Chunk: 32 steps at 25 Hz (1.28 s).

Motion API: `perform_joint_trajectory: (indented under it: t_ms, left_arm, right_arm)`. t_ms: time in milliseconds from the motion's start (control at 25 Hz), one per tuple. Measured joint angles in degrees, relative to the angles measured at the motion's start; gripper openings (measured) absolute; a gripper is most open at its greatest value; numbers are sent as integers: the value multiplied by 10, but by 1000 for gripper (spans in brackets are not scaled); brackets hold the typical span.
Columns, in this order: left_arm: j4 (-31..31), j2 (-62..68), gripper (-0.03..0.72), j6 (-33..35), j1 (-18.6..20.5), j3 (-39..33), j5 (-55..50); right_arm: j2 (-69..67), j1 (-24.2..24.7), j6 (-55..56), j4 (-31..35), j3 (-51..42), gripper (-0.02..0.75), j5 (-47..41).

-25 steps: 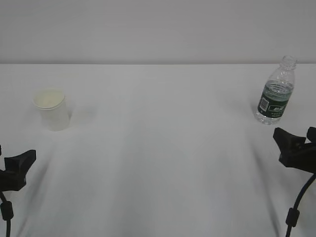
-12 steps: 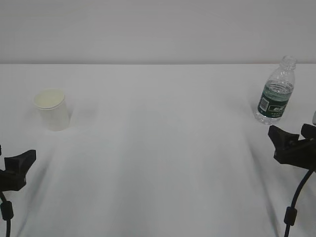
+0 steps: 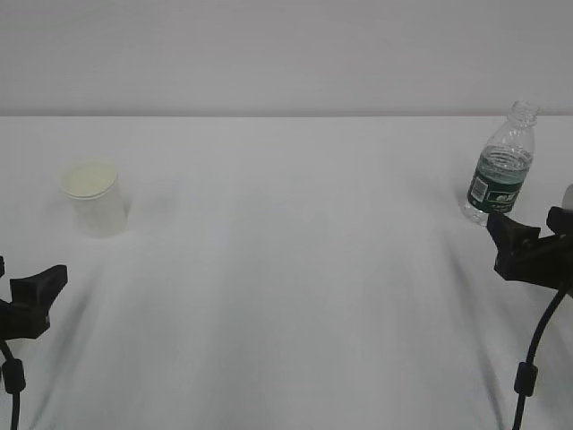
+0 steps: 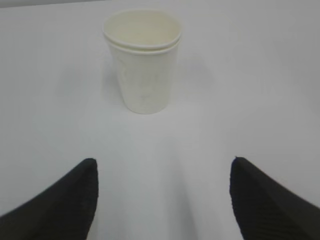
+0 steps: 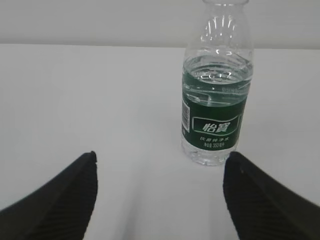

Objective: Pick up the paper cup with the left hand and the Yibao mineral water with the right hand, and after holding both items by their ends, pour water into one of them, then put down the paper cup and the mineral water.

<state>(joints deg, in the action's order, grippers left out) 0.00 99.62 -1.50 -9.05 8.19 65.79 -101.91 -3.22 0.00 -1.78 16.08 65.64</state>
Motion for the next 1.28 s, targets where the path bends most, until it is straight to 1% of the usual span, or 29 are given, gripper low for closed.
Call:
perform_joint_trajectory:
  t_ms: [640,1280]
  left_arm:
    - [0,0,592,0,0,5,0]
    - [0,0,592,0,0,5,0]
  right_arm:
    - [-82,0,-3,3,68,595,0]
    - [-137,0,-12,30,122,594,0]
